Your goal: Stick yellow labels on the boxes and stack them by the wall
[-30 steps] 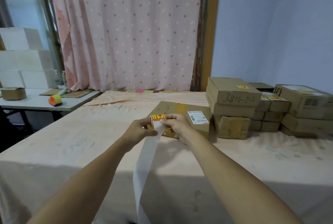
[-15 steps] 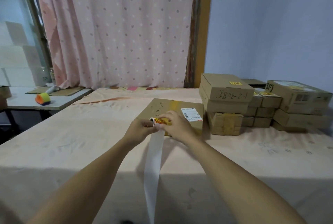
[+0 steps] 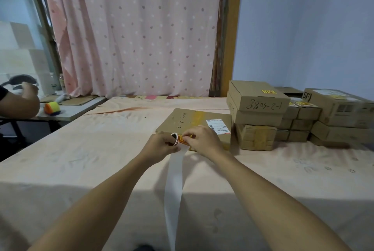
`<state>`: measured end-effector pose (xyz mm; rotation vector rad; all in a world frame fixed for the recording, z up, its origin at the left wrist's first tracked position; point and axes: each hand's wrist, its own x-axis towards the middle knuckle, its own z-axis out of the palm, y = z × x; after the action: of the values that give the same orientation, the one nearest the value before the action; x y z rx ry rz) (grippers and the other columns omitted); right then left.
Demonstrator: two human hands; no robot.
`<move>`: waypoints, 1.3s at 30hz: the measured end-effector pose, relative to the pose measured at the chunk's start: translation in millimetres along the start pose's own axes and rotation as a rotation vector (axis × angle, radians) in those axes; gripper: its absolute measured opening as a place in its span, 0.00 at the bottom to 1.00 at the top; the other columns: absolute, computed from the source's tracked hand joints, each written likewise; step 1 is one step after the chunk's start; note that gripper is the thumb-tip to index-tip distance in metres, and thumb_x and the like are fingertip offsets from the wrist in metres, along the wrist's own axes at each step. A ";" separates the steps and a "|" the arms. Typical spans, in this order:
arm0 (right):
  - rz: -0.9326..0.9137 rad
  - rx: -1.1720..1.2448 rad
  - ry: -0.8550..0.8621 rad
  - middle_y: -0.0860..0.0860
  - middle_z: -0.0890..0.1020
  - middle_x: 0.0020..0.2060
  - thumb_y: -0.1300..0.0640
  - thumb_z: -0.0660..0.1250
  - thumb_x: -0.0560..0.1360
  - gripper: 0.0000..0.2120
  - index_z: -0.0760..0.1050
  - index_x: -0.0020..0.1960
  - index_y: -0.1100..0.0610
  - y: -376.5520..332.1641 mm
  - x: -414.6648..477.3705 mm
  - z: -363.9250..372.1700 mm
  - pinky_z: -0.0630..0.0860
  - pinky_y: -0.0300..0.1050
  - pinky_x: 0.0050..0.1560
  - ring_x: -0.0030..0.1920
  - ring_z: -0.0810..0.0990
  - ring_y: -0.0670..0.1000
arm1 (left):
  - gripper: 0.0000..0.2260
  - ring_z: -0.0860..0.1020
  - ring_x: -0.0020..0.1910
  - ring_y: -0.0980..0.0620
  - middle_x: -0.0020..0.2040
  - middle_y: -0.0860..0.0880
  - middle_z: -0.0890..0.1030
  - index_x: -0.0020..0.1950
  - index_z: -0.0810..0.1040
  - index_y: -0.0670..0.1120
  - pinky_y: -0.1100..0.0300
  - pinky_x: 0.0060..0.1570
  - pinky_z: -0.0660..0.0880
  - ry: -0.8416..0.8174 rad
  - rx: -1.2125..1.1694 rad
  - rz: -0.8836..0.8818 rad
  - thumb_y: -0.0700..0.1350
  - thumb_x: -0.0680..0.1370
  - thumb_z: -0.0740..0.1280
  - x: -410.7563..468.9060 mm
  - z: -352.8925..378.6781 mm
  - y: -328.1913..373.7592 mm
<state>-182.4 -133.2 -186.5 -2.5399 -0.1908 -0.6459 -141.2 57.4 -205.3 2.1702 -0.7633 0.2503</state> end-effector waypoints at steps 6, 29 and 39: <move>-0.088 -0.031 -0.008 0.44 0.85 0.46 0.41 0.72 0.75 0.11 0.85 0.53 0.45 0.2 -4.6 8.7 0.74 0.49 0.50 0.51 0.76 0.49 | 0.19 0.60 0.33 0.54 0.33 0.46 0.64 0.33 0.70 0.36 0.56 0.34 0.56 -0.009 -0.055 0.001 0.44 0.73 0.77 0.8 0.9 -0.3; 0.119 0.164 -0.034 0.40 0.85 0.40 0.47 0.70 0.75 0.06 0.86 0.45 0.44 13.8 -4.5 11.1 0.78 0.45 0.48 0.44 0.81 0.45 | 0.17 0.63 0.35 0.52 0.37 0.47 0.67 0.35 0.74 0.37 0.56 0.34 0.59 0.008 0.198 0.017 0.50 0.71 0.74 -5.3 -4.7 -5.2; 0.386 0.292 0.132 0.43 0.85 0.42 0.53 0.71 0.77 0.05 0.86 0.46 0.49 33.8 -1.2 17.9 0.73 0.41 0.42 0.47 0.80 0.48 | 0.09 0.72 0.45 0.53 0.37 0.43 0.78 0.37 0.79 0.39 0.56 0.40 0.70 -0.035 0.298 -0.026 0.46 0.70 0.71 -18.8 -19.1 -19.5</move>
<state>-167.6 -153.3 -215.6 -2.1618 0.2316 -0.5798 -143.1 89.6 -212.9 2.4691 -0.7550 0.3315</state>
